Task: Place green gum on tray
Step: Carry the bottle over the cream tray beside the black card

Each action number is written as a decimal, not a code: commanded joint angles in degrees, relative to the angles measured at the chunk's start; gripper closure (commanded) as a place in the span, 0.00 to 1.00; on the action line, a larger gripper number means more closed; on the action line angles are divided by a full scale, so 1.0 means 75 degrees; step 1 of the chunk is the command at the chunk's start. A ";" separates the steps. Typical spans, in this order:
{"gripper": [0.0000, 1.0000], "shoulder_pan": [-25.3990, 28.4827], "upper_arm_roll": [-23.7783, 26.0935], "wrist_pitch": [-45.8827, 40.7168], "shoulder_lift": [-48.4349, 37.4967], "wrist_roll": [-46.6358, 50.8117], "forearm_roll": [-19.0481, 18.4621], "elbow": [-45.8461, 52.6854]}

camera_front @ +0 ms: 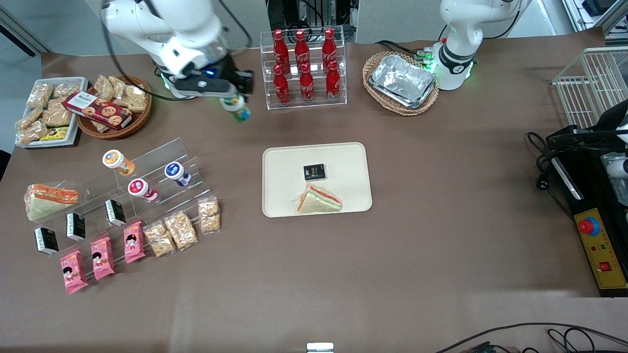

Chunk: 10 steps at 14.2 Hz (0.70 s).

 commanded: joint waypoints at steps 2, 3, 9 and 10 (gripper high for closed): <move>0.89 -0.0065 0.0598 0.2472 0.0985 0.0382 0.0046 -0.1207; 0.89 -0.0053 0.0739 0.3245 0.1219 0.0382 0.0046 -0.1606; 0.89 -0.0030 0.0787 0.5231 0.3151 0.0789 -0.0912 -0.1985; 0.89 0.0017 0.0787 0.5373 0.3445 0.1175 -0.1426 -0.1985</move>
